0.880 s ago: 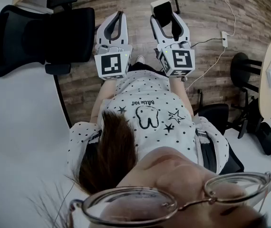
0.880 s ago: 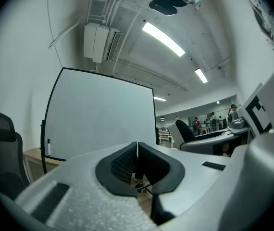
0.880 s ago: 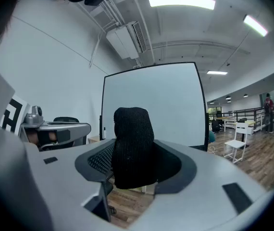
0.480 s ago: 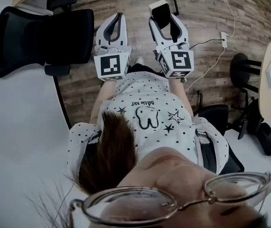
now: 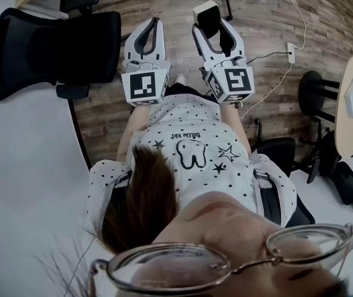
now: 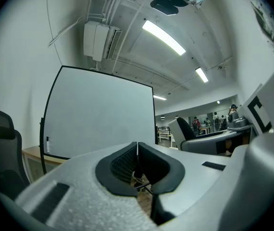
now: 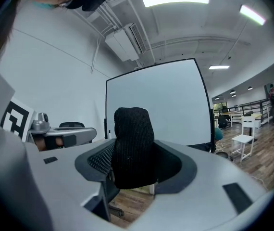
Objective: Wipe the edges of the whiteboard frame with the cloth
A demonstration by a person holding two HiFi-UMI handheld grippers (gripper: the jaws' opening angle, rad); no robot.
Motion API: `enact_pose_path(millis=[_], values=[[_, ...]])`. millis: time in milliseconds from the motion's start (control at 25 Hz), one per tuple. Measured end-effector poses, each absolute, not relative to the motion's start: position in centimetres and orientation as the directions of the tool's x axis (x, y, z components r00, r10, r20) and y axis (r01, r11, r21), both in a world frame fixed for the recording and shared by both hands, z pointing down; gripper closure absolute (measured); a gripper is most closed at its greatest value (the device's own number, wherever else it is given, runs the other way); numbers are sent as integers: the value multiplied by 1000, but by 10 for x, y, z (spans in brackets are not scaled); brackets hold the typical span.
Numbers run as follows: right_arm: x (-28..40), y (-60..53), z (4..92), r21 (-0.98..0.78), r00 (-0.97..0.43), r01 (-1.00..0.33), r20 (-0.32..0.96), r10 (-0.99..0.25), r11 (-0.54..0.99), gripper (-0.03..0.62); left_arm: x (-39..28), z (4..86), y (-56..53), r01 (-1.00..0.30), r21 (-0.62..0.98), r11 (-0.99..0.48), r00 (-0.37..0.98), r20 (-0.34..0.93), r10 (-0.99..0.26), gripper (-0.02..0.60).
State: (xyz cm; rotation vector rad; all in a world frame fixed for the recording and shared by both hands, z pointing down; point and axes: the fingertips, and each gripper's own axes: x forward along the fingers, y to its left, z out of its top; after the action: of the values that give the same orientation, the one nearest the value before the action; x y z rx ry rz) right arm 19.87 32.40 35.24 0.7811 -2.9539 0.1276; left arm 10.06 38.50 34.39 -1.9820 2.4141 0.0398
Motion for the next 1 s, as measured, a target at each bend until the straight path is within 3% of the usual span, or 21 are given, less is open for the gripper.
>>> enact_pose_path(millis=[240, 520, 1000], values=[[206, 310, 353, -132, -876, -483, 71, -478, 866, 353, 103, 347, 381, -977, -7, 211, -211, -20, -977, 561], [189, 288, 371, -85, -845, -527, 154, -512, 845, 356, 68, 356, 370, -966, 7, 258, -258, 1, -966, 561], [117, 226, 369, -86, -763, -643, 162, -626, 761, 355, 1, 349, 291, -996, 24, 90, -91, -48, -995, 561]])
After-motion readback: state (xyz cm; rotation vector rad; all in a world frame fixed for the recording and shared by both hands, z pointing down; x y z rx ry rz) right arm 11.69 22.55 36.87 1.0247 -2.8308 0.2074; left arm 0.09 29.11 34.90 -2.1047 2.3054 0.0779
